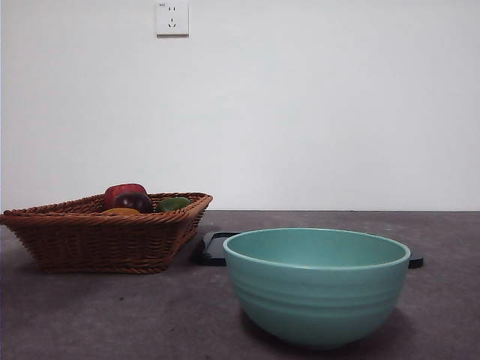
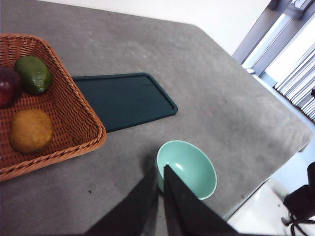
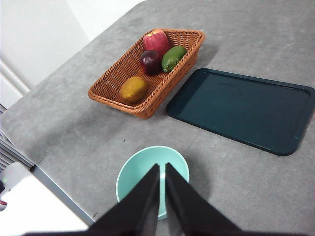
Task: Pick up the wifruite, put it on the bowl, pick up the plate, put it on desk
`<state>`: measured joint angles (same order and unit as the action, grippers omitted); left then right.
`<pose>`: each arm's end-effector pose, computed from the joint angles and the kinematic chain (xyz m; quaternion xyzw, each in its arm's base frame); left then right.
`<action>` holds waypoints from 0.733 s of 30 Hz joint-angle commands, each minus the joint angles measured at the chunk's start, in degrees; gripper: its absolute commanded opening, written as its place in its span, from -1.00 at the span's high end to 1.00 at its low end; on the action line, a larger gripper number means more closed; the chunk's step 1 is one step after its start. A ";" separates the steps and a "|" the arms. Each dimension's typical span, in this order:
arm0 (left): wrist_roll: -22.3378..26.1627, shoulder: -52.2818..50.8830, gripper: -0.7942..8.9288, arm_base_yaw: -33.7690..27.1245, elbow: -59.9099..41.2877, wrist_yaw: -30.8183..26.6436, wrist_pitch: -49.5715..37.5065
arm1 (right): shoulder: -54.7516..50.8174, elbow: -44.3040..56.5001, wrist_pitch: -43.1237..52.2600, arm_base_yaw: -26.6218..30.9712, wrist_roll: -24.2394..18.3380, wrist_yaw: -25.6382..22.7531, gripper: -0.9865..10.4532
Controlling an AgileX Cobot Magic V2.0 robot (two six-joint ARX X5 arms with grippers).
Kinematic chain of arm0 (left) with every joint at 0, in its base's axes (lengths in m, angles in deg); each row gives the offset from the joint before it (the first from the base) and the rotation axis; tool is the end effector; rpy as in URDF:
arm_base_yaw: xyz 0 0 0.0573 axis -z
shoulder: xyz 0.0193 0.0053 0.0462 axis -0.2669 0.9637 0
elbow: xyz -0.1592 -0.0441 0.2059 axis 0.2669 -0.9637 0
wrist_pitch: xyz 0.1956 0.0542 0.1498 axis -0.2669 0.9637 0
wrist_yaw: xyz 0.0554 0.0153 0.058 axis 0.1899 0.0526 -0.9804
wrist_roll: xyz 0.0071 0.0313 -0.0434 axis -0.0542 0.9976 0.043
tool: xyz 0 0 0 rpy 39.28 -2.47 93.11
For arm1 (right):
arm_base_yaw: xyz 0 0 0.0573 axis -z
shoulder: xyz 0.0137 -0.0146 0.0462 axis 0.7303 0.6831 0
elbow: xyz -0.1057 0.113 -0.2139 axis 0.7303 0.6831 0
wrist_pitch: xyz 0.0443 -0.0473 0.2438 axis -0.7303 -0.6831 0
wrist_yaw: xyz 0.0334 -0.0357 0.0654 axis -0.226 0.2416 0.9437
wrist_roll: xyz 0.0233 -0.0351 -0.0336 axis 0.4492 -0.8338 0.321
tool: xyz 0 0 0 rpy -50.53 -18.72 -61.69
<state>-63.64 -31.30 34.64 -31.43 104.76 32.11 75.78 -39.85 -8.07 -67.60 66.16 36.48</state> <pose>0.0547 -0.0332 0.3096 -0.1172 0.2243 -0.3649 0.8960 0.0485 0.0303 0.3210 0.0888 0.2466 0.3379 0.9040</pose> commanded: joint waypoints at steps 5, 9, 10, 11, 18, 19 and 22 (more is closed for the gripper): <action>2.78 0.68 0.80 0.92 2.27 0.37 -0.33 | 0.33 -0.85 0.33 -0.37 -0.76 0.22 0.81; 3.37 2.86 0.80 0.92 4.44 0.37 1.84 | 0.33 -0.85 0.42 -0.37 -0.81 0.20 0.81; 3.58 3.58 0.80 0.92 4.90 0.37 2.47 | 0.33 -0.85 0.52 -0.37 -0.94 0.20 0.81; 3.69 4.22 0.80 0.92 5.14 0.39 2.75 | 0.33 -0.85 0.59 -0.37 -1.05 0.17 0.81; 3.98 7.80 0.77 0.96 5.33 3.37 3.74 | 0.33 -0.85 0.74 -0.37 -0.98 0.13 0.81; 4.00 7.98 0.76 0.94 5.33 3.37 3.74 | 0.33 -0.85 0.72 -0.35 -0.96 0.15 0.81; 4.02 8.13 0.61 0.94 5.33 3.34 3.69 | 0.33 -0.85 0.72 -0.37 -0.98 0.02 0.80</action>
<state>-60.34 -23.41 35.27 -27.15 107.76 36.51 75.81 -39.85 -7.92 -67.60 65.85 36.48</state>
